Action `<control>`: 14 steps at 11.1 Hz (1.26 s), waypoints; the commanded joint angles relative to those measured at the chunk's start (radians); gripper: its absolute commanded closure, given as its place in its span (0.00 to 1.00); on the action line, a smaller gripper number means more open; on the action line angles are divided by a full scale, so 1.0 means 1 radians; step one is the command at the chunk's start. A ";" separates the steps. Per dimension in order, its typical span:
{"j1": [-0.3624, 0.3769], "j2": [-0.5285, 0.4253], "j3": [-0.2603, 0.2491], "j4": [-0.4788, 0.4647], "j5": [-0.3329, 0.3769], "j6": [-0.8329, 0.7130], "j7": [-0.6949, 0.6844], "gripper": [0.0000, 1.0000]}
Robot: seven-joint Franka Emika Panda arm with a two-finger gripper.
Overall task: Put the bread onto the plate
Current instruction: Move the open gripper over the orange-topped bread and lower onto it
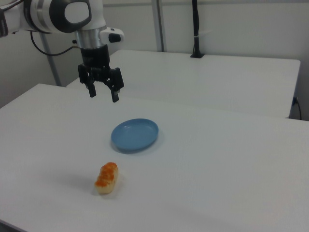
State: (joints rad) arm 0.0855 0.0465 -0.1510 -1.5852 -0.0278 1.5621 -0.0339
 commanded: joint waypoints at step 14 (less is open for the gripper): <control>0.146 0.082 -0.074 -0.558 -0.138 0.490 -0.232 0.00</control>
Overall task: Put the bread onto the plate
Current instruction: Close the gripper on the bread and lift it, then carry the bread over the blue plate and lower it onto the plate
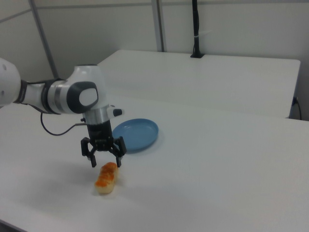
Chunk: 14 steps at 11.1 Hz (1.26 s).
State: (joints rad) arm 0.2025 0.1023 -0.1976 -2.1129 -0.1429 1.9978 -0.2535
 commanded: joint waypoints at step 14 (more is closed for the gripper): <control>-0.020 0.439 -0.022 0.689 0.143 -0.019 0.118 0.64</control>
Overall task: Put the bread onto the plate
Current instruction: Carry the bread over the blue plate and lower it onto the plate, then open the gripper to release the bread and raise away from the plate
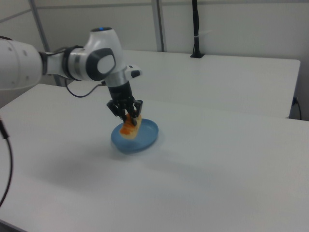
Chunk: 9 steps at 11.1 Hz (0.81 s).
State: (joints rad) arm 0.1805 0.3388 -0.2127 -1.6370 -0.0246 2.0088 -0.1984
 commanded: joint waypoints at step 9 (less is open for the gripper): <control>0.033 0.128 0.001 0.170 0.023 -0.033 0.185 0.00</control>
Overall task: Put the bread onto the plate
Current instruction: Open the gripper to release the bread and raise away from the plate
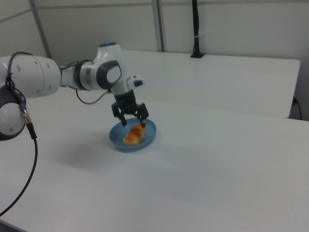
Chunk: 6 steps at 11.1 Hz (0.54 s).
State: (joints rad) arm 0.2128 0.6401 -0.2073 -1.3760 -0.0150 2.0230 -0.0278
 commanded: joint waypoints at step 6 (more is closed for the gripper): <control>-0.095 -0.594 -0.004 -0.236 0.006 -0.371 0.011 0.00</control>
State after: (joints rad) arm 0.1199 0.1691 -0.2176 -1.5133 -0.0153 1.6953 -0.0266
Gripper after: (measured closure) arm 0.000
